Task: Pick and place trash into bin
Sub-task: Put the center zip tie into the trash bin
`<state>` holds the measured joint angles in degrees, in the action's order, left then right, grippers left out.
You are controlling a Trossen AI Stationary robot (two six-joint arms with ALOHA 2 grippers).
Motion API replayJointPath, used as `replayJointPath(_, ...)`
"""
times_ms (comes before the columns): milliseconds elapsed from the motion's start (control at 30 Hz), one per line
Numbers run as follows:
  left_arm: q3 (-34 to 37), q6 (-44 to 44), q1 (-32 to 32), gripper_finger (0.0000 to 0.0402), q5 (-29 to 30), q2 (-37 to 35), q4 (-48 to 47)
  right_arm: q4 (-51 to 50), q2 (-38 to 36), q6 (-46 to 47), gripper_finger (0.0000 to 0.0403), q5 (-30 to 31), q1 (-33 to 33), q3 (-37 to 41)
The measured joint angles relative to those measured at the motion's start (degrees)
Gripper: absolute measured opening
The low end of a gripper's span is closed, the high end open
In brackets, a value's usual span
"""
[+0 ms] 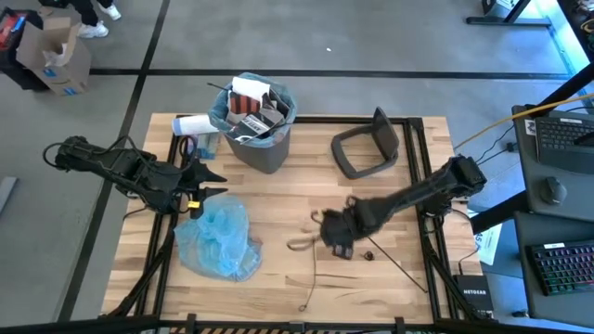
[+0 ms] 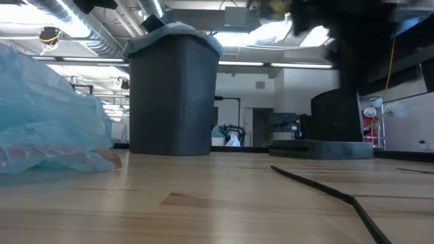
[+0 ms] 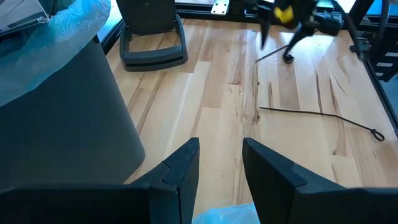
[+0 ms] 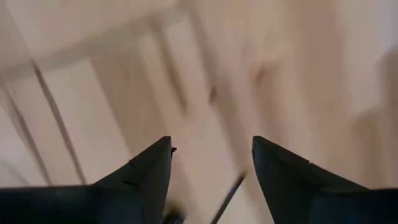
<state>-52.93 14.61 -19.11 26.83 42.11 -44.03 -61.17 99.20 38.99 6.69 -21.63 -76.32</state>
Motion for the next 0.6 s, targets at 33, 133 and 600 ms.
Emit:
replayJointPath(33, 0.00, 0.00, 0.00, 0.0117, 0.00, -0.01, 0.00, -0.04, 0.00, 2.37, 0.0214, -0.94, -1.24, 1.62)
replayJointPath(133, 0.00, 0.00, 0.00, 0.0117, 0.00, 0.00, 0.02, 0.09, 0.00, 8.28, 0.0213, -3.40, -4.78, 5.02)
replayJointPath(600, 0.00, -0.57, 0.00, 0.0117, 0.00, 0.00, -0.13, 4.82, 0.00, 20.83, 0.0213, -6.82, -14.98, 15.30)
